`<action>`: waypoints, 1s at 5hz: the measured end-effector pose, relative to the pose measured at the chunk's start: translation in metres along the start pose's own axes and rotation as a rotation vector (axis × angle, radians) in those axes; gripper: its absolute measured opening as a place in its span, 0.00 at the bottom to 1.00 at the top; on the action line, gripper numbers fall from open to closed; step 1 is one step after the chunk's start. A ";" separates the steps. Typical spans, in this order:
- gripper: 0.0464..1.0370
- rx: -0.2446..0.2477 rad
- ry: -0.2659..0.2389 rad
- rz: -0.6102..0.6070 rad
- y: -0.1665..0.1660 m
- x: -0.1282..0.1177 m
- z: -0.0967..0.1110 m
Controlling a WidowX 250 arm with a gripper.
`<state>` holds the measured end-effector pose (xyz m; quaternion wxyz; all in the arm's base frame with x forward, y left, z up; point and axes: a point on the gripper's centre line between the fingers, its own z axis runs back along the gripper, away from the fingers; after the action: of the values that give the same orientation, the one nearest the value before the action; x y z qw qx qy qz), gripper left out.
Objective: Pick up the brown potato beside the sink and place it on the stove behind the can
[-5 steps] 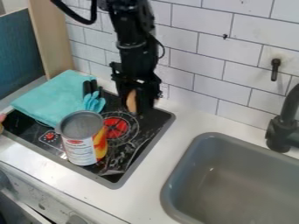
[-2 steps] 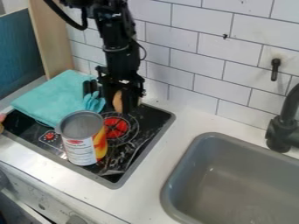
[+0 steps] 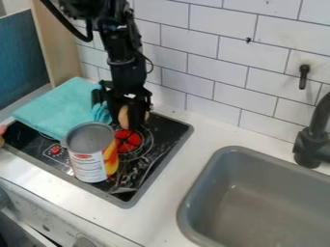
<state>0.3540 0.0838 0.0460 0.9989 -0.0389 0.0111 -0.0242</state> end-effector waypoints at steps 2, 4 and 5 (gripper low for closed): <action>0.59 -0.019 0.020 0.015 0.002 0.003 -0.007; 0.98 -0.023 0.029 0.028 0.001 0.003 -0.001; 0.97 0.010 -0.073 0.041 0.000 0.007 0.035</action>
<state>0.3618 0.0859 0.0809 0.9991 -0.0344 -0.0245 -0.0026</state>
